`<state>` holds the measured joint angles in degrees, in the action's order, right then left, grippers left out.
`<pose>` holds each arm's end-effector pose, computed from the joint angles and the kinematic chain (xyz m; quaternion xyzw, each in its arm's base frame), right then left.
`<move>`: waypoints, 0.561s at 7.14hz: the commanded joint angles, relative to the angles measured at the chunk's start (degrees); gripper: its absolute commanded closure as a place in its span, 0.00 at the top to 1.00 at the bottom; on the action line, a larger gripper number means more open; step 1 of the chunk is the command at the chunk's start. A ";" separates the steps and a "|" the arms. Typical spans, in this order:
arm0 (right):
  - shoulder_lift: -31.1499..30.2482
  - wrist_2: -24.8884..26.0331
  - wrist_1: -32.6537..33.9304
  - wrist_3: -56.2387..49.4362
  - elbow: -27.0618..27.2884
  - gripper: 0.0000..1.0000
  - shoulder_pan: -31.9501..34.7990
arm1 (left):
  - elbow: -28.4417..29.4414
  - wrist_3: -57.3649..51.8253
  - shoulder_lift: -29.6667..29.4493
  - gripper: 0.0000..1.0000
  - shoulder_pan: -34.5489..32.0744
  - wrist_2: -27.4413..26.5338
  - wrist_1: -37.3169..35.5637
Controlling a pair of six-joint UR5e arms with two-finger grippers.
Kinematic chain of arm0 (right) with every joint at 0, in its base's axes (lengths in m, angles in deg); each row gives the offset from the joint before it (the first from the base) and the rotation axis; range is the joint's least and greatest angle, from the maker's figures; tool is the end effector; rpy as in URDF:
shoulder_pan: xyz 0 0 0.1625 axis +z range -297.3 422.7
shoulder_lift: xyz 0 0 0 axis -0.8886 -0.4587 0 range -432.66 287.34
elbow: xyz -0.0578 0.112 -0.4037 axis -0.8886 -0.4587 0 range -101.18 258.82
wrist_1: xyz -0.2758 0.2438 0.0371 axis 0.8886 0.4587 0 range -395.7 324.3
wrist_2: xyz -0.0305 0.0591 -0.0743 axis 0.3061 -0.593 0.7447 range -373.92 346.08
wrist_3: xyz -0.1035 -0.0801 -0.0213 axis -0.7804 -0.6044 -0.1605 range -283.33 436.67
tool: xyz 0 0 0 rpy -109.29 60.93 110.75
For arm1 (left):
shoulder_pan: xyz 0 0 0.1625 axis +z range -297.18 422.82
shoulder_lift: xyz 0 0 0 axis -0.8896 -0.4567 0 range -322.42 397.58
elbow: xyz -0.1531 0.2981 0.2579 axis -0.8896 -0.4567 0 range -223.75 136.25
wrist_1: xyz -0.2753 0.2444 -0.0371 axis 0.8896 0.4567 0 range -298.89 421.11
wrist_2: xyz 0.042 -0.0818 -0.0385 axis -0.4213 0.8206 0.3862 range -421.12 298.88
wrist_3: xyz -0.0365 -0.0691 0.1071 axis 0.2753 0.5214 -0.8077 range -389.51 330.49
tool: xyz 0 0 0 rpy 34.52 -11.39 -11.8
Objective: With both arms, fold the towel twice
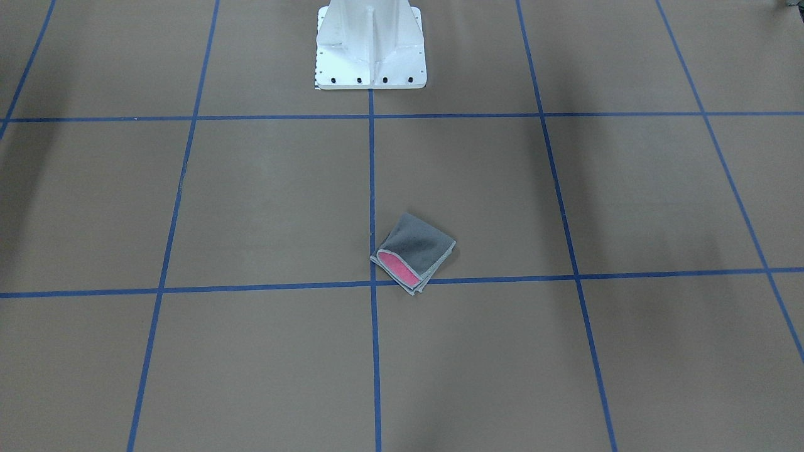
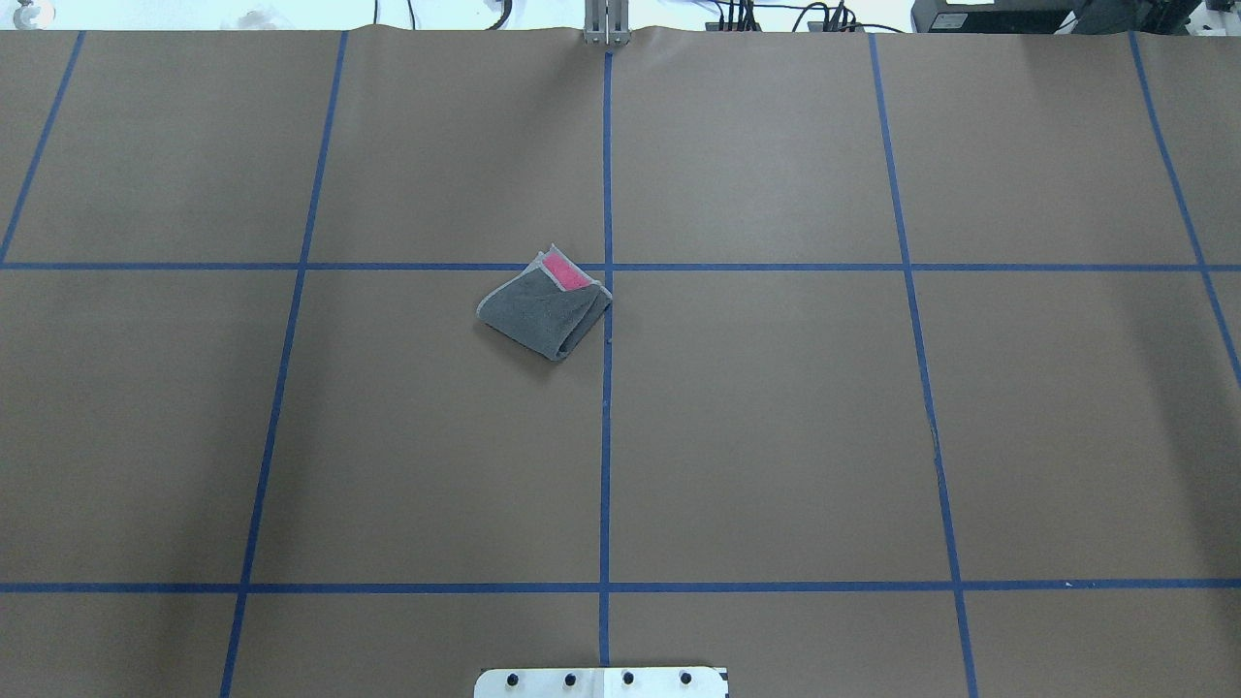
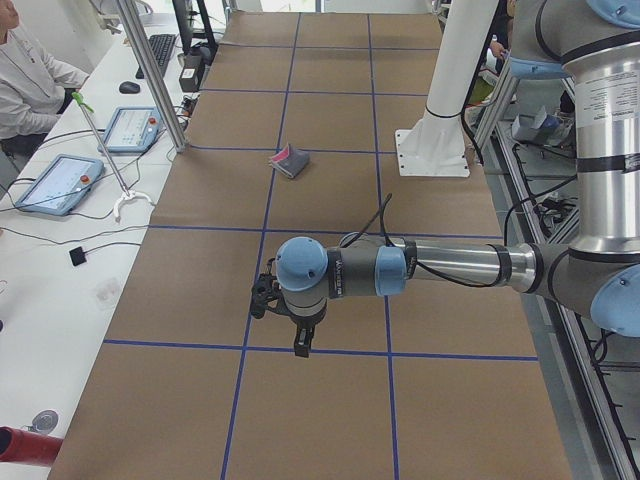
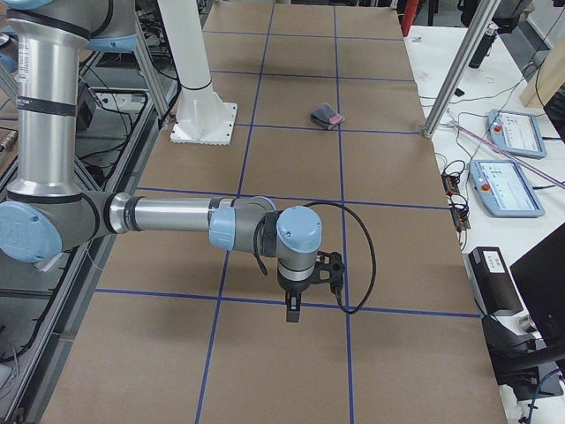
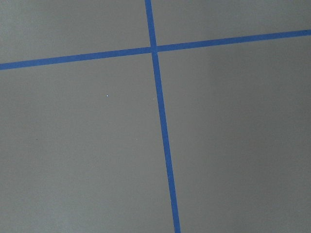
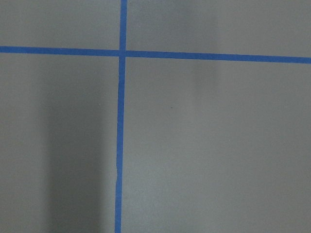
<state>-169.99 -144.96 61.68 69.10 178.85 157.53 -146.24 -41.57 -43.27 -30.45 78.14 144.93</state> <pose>0.0782 -0.3768 0.6735 -0.0002 -0.3524 -0.0080 0.9358 -0.0541 -0.3701 0.6512 0.0332 0.4160 0.0594 0.9068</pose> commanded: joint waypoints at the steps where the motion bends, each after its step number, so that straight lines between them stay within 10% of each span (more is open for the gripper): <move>1: 0.03 0.00 0.00 0.01 0.00 1.00 0.00 | 0.01 0.20 0.08 1.00 0.02 -0.04 0.02; 4: 0.03 -0.09 0.09 0.10 0.00 1.00 0.00 | 0.01 0.20 0.43 1.00 -0.07 -0.04 0.11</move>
<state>-169.96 -144.98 61.70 69.17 178.84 157.53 -146.24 -41.38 -43.01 -30.51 78.10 144.98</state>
